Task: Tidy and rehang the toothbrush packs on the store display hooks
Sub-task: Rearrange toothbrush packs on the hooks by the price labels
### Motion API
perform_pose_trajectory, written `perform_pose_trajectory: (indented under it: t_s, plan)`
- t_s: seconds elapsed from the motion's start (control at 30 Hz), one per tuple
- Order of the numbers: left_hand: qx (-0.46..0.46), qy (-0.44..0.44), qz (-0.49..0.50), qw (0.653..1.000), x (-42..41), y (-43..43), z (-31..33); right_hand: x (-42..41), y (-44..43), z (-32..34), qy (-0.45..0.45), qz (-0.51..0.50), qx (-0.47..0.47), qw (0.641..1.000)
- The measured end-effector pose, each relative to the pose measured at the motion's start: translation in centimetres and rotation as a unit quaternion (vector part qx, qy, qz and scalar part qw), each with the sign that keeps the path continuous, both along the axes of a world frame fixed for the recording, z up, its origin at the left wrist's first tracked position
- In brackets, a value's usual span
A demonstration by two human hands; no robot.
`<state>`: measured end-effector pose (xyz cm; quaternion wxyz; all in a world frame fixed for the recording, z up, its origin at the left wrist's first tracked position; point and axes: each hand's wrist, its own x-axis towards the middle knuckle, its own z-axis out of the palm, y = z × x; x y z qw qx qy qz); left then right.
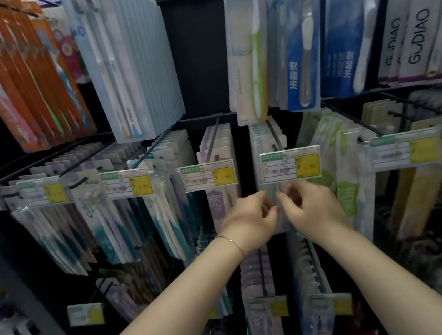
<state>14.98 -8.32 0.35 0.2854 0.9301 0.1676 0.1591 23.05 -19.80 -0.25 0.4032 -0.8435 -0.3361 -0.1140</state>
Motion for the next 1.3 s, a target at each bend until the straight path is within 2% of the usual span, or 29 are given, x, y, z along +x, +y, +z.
perform_pose_trajectory:
  t_s: [0.3,0.6,0.97,1.2,1.3]
  plan:
    - [-0.025,-0.027,-0.021,0.999,2.1,-5.3,-0.5,0.6,-4.8,0.6,-0.036,0.035,-0.001,0.999]
    - [-0.091,-0.081,-0.015,0.992,4.3,-8.3,-0.9,2.1,-9.8,0.8,-0.1,-0.02,0.029,0.994]
    - [-0.137,-0.123,0.002,0.983,6.3,-9.7,-0.9,5.2,-11.7,-0.3,-0.006,0.003,0.075,0.997]
    - [-0.21,-0.107,-0.045,0.971,7.4,-8.6,-1.2,6.2,-10.9,-0.8,0.059,0.019,0.194,0.979]
    - [-0.215,-0.117,-0.064,0.967,8.2,-8.5,-1.5,6.6,-10.4,-1.2,0.107,0.08,0.227,0.965]
